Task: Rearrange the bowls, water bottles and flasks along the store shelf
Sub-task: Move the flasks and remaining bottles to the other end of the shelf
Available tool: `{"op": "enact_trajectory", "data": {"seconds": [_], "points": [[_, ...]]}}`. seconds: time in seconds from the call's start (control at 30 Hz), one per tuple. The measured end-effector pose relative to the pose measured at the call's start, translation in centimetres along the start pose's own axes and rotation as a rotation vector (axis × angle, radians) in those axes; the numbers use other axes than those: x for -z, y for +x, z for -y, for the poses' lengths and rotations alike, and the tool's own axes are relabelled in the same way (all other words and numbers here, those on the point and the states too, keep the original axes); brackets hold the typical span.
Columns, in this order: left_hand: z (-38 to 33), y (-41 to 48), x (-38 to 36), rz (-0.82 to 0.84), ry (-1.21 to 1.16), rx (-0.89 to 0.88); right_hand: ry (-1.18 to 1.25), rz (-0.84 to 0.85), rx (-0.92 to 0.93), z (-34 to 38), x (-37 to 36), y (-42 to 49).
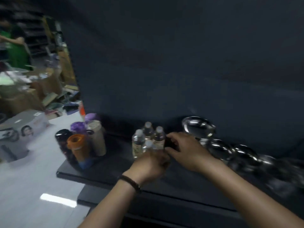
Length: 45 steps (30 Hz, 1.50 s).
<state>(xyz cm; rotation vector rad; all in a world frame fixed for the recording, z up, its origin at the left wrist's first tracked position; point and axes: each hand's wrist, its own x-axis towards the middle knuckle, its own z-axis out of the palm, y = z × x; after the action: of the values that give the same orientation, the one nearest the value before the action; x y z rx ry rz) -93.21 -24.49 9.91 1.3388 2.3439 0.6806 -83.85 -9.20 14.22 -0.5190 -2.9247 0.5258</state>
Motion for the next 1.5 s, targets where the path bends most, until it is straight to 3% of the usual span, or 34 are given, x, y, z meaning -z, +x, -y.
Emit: {"op": "enact_trajectory", "data": {"seconds": [0.37,0.77,0.93,1.17,1.3,1.5], "points": [[-20.5,6.7,-12.0,0.151,0.124,-0.315,-0.036,-0.139,-0.599,-20.0,8.3,-22.4],[-41.9,13.4,-27.7,0.302,0.247,-0.424,-0.051,-0.113,-0.857,-42.5,14.2,-38.7],[-49.9,16.9,-33.1,0.287,0.241,-0.446,-0.05,-0.134,-0.887,-53.9,18.0,-41.7],[-60.5,21.8,-38.8,0.182,0.225,-0.522,-0.051,-0.3,-0.962,-68.3,25.2,-40.7],[-63.8,24.5,-41.2,0.139,0.188,-0.513,0.017,-0.327,-0.997,-75.5,26.4,-38.8],[-65.4,27.4,-43.0,0.13,0.174,-0.477,0.005,-0.293,-1.026,-80.3,25.7,-35.1]]}}
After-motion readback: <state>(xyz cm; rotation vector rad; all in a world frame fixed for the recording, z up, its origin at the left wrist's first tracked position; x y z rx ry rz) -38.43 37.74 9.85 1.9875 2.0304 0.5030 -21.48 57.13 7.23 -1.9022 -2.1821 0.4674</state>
